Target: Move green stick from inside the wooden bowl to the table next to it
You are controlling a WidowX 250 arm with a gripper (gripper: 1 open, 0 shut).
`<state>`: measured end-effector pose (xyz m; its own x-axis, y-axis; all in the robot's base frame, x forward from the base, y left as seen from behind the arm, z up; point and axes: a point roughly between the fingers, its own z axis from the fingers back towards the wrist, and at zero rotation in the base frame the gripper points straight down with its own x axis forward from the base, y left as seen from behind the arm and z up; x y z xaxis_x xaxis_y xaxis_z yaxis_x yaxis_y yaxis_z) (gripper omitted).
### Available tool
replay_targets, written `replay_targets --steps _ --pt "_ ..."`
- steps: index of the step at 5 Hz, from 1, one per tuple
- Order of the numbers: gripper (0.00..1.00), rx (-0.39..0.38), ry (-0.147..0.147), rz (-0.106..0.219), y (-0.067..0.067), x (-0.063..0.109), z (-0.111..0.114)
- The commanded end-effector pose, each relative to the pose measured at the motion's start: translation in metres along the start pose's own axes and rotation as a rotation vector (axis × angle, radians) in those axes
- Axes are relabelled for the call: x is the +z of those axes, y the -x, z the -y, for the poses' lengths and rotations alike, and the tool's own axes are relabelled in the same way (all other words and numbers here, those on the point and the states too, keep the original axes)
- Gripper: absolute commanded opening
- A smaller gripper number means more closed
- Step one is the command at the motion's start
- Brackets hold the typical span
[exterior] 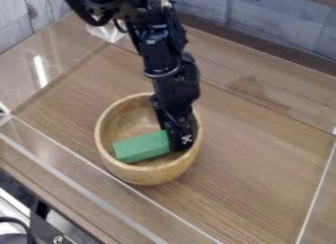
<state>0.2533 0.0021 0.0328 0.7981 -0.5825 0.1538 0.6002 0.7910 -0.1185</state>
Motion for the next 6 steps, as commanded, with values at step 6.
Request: replay_targets --steps 6 --pt "0.0 0.106 -0.05 0.096 -0.003 0.022 -0.005"
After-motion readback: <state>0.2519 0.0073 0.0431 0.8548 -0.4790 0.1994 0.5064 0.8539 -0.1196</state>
